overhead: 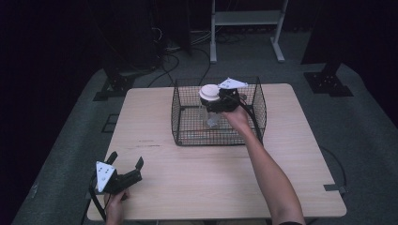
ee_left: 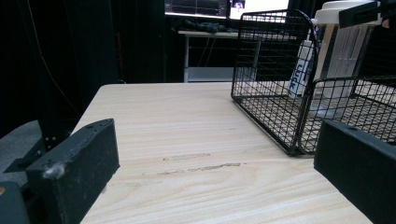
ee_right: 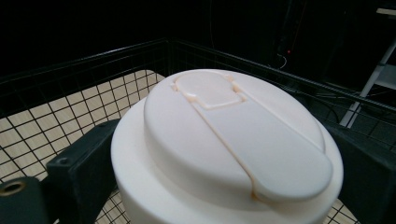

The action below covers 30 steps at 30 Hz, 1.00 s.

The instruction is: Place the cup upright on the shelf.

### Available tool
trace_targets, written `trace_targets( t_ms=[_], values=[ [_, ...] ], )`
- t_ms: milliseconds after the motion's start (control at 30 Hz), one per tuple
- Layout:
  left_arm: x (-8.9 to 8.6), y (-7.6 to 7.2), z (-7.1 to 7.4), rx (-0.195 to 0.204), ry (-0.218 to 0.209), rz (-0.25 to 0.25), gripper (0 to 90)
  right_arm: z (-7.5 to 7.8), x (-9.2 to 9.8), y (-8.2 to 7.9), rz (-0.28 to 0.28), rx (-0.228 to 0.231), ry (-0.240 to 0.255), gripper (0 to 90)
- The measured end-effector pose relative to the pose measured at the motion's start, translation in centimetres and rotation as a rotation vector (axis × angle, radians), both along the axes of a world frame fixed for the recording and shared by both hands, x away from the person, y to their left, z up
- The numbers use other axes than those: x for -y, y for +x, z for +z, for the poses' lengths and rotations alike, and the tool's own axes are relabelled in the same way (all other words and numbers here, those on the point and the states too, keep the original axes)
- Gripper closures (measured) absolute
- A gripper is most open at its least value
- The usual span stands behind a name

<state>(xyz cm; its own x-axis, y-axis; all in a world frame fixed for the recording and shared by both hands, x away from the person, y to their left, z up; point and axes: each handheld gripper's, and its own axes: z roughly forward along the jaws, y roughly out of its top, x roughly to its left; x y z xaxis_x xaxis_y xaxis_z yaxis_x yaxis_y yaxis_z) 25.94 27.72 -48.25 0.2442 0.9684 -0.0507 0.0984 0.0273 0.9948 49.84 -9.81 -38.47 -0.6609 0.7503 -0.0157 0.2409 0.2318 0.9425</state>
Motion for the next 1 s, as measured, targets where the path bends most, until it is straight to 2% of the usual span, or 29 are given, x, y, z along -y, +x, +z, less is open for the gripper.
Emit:
trace_targets(
  t_ms=[233,500,733,1000],
  values=[
    [0.05,-0.01,0.0,-0.001,0.003,0.001,0.0,-0.07,0.14,-0.15,-0.006,0.0,0.004,4.5],
    [0.06,-0.03,0.01,-0.002,0.007,0.001,0.0,0.06,0.24,-0.25,-0.004,-0.007,-0.014,4.4],
    [0.06,-0.03,0.02,-0.002,0.008,0.001,0.0,0.11,-0.08,-0.39,-0.017,0.006,-0.033,3.5],
    [0.06,-0.01,0.01,0.0,0.003,0.002,0.0,0.19,0.02,-0.35,-0.019,0.002,-0.018,1.9]
  ],
)
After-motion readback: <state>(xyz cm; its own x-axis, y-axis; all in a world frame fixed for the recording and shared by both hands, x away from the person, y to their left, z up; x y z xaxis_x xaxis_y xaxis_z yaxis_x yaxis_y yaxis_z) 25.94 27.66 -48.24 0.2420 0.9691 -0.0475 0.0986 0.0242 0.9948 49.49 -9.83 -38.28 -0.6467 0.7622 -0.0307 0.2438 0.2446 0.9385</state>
